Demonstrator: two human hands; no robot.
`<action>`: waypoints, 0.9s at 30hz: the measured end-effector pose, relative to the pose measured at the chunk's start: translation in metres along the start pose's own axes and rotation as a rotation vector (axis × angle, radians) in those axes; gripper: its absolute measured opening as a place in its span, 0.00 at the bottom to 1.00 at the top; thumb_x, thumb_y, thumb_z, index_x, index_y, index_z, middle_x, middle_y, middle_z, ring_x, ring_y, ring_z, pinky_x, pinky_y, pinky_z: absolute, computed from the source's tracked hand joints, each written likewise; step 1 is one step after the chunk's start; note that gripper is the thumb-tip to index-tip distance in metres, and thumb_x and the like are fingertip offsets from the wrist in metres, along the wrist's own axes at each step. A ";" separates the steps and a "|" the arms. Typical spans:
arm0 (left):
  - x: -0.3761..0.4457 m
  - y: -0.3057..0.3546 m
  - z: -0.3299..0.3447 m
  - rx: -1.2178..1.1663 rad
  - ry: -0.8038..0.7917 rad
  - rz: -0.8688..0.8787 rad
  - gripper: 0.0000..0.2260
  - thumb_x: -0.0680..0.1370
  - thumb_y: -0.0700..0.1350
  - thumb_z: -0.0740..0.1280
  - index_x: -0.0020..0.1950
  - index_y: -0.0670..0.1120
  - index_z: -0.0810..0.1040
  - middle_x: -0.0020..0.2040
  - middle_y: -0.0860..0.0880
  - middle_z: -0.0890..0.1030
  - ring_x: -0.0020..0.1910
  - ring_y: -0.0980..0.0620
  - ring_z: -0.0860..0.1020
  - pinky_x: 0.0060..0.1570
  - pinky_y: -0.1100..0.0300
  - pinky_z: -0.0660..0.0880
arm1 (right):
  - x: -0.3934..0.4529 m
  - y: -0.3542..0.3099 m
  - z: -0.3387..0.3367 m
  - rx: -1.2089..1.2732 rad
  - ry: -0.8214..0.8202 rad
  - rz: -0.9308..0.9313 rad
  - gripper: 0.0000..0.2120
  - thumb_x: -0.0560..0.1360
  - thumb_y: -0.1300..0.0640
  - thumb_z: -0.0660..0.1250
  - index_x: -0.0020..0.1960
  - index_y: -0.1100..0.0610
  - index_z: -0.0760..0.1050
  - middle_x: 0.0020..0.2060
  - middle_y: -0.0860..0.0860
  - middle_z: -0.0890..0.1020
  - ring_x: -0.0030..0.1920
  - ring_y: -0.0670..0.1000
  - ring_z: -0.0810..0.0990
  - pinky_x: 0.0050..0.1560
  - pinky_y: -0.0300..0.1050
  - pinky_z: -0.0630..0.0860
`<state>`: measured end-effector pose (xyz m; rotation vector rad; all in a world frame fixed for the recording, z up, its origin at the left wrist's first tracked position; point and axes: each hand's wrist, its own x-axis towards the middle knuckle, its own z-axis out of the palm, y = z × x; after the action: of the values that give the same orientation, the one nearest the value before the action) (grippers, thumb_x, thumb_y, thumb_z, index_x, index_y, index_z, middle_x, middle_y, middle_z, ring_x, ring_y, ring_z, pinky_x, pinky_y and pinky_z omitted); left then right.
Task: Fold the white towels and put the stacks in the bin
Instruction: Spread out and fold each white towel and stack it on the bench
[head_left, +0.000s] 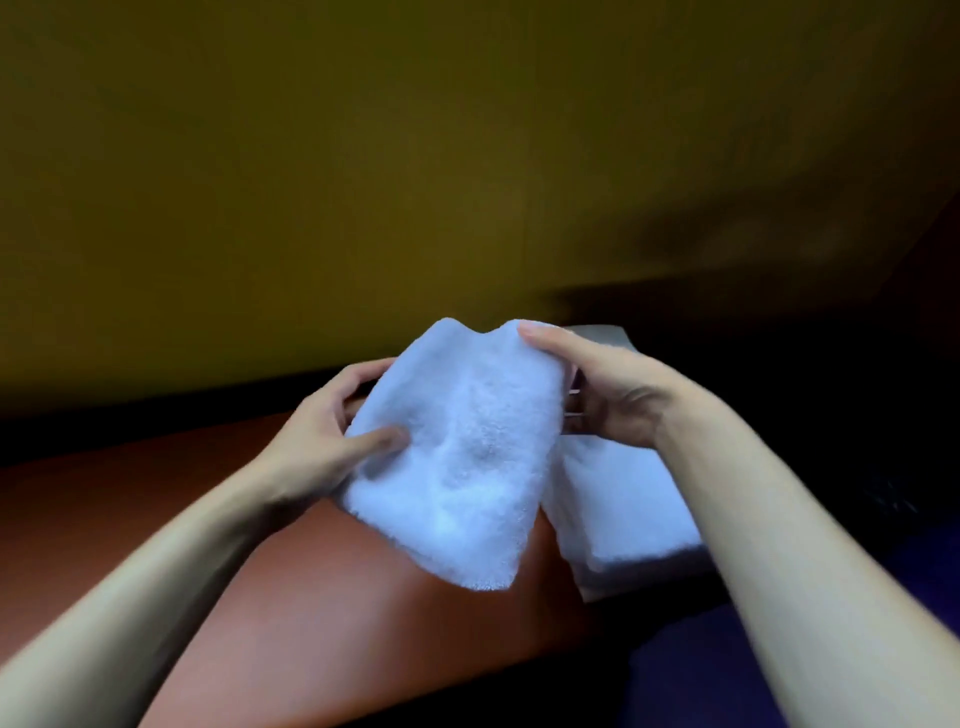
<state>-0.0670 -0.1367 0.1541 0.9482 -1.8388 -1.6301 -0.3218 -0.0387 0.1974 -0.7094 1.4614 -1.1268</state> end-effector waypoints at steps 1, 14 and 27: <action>0.015 0.004 0.003 0.018 -0.021 -0.011 0.32 0.68 0.40 0.75 0.70 0.54 0.73 0.57 0.48 0.85 0.53 0.46 0.85 0.47 0.51 0.83 | 0.002 -0.005 -0.009 -0.019 0.008 0.023 0.14 0.73 0.47 0.73 0.54 0.55 0.82 0.43 0.51 0.85 0.40 0.50 0.84 0.48 0.50 0.82; 0.076 -0.034 0.079 -0.581 0.137 -0.631 0.24 0.75 0.59 0.71 0.58 0.39 0.78 0.54 0.38 0.83 0.51 0.39 0.82 0.57 0.44 0.79 | 0.078 -0.039 -0.028 0.322 0.206 -0.201 0.13 0.72 0.64 0.67 0.29 0.54 0.74 0.28 0.53 0.73 0.30 0.52 0.74 0.33 0.42 0.75; 0.191 0.034 0.118 -0.321 0.374 -0.044 0.34 0.68 0.48 0.75 0.73 0.50 0.70 0.60 0.47 0.83 0.52 0.49 0.84 0.47 0.51 0.83 | 0.110 -0.036 -0.127 0.344 0.452 -0.433 0.09 0.68 0.60 0.69 0.49 0.57 0.80 0.42 0.55 0.83 0.45 0.55 0.83 0.46 0.50 0.80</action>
<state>-0.2827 -0.2083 0.1543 1.0656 -1.2734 -1.5838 -0.4733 -0.1180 0.1795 -0.5592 1.4562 -1.9186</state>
